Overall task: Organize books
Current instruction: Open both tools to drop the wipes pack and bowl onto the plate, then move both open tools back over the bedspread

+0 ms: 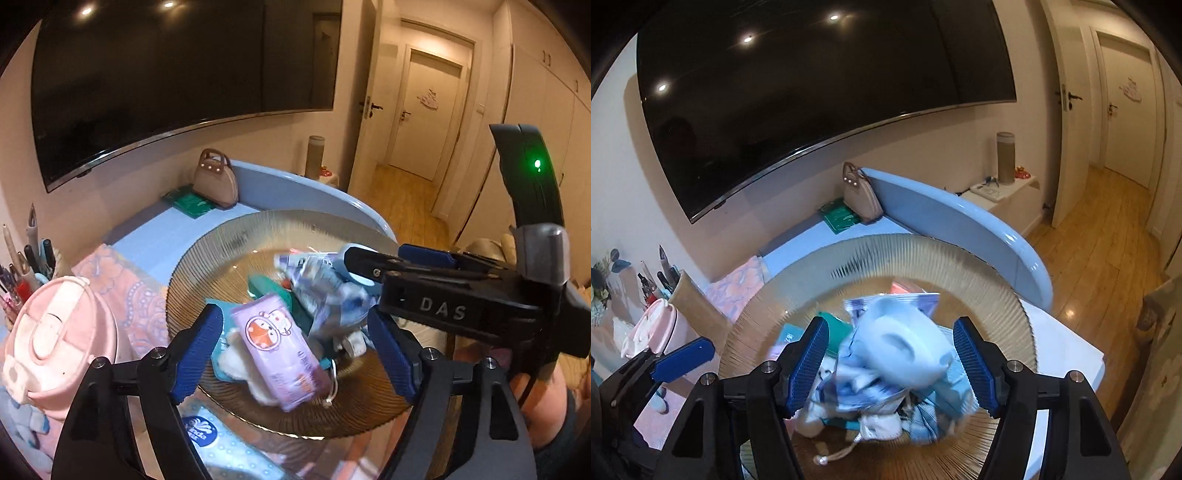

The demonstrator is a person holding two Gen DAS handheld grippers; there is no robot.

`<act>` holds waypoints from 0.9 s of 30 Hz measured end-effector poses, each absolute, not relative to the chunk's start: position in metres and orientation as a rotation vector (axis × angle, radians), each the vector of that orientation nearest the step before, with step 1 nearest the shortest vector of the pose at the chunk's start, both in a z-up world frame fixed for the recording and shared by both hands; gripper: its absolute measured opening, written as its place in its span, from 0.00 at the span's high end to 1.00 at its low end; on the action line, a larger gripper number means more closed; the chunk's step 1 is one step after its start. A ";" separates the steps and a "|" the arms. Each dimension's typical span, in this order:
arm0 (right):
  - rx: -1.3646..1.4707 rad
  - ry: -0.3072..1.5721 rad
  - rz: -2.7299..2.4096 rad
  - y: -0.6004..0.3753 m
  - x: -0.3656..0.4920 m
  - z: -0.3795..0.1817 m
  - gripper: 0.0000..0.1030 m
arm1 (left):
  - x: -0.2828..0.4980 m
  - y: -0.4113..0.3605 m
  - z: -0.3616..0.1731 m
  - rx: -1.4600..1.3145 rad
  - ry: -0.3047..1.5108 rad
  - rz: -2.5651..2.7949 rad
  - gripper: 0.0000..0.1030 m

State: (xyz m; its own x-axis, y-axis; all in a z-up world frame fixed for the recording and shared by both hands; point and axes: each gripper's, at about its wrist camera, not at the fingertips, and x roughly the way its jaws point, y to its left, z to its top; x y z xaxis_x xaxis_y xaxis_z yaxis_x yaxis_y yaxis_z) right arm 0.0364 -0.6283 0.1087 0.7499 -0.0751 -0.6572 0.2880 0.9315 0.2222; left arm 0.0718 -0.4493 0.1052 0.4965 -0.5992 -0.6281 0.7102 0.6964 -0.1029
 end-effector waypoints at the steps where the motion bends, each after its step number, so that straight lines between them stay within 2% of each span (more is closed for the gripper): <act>1: 0.328 0.700 -0.200 -0.630 0.032 0.109 0.34 | 0.070 -0.449 0.105 0.174 0.690 -0.801 0.23; 12: 0.318 0.686 -0.154 -0.604 -0.003 0.129 0.33 | 0.033 -0.401 0.124 0.128 0.645 -0.738 0.23; 17: 0.234 0.662 -0.094 -0.556 -0.018 0.151 0.31 | 0.014 -0.358 0.137 0.087 0.616 -0.675 0.23; 21: 0.178 0.631 -0.018 -0.509 -0.025 0.166 0.23 | -0.001 -0.311 0.146 0.057 0.592 -0.603 0.23; 27: 0.097 0.621 0.139 -0.421 -0.028 0.181 0.22 | -0.018 -0.227 0.154 -0.002 0.570 -0.470 0.23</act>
